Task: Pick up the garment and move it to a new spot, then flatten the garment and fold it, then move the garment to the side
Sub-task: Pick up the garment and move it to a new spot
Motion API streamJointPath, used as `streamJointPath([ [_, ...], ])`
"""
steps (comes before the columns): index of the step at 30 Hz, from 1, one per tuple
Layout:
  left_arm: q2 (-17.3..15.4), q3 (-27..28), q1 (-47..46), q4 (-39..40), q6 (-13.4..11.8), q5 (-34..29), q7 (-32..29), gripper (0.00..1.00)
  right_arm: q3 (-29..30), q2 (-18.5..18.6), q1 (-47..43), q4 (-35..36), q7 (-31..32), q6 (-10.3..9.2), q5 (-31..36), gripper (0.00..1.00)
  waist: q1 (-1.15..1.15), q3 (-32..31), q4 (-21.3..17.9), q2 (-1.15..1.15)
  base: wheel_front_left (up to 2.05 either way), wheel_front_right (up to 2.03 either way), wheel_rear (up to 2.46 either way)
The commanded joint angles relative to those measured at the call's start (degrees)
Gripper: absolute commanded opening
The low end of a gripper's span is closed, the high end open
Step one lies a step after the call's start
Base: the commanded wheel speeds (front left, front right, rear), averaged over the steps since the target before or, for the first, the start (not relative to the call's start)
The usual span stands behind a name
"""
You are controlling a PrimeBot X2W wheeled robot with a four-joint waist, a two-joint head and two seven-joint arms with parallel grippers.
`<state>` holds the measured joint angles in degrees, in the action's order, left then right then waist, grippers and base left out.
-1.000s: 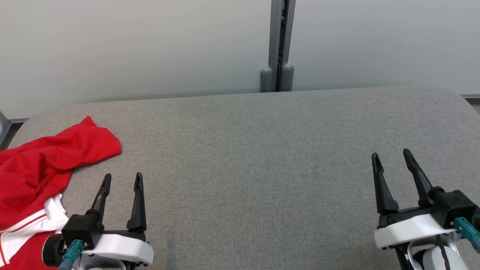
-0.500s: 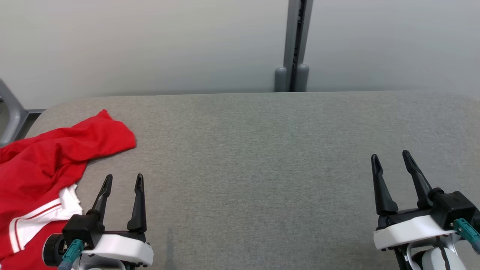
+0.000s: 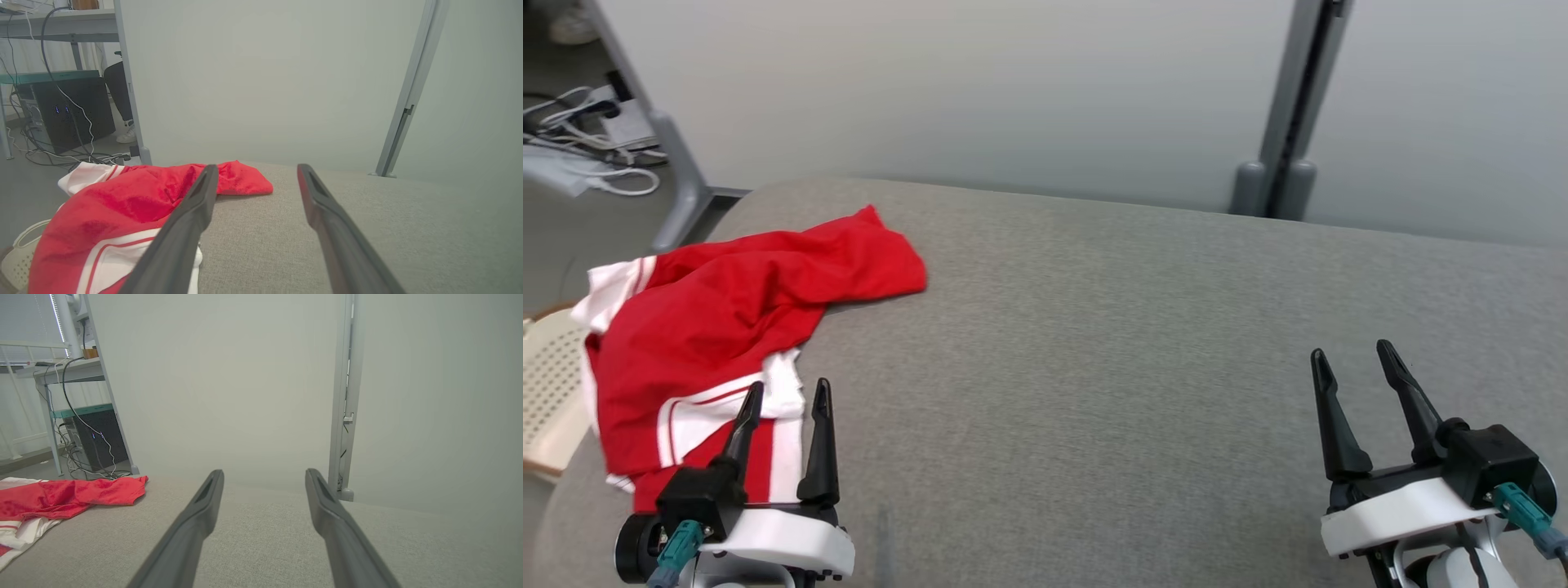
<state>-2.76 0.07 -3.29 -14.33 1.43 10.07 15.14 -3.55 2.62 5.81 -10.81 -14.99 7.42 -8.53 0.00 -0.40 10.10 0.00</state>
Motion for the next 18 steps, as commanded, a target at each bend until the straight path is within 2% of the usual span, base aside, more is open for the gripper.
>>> streamJointPath([
  [1,-0.2,0.0,0.0,-0.2,-0.3,0.0,0.0,1.0,0.1,0.5,-0.3,-0.3,-0.3,0.13,-0.2,1.0,0.0,-0.1,3.1,0.0,0.0,0.0,0.0],
  [4,-0.2,0.2,0.2,-0.4,-0.3,0.0,0.0,1.0,-0.9,0.5,-0.3,-0.4,-0.3,0.13,-0.3,1.0,0.0,-0.2,6.3,0.0,0.0,0.0,0.0],
  [10,-0.2,0.7,0.4,-0.2,-0.4,0.6,0.0,1.0,-1.9,0.5,0.0,-1.0,-0.3,0.13,0.1,1.0,0.0,-0.1,10.1,0.0,0.0,0.0,0.0],
  [18,-0.2,1.5,1.1,0.0,-0.3,0.2,0.0,1.0,-3.4,0.5,0.0,-1.9,-0.3,0.13,-0.4,1.0,0.0,-0.6,12.4,0.0,0.0,0.0,0.0],
])
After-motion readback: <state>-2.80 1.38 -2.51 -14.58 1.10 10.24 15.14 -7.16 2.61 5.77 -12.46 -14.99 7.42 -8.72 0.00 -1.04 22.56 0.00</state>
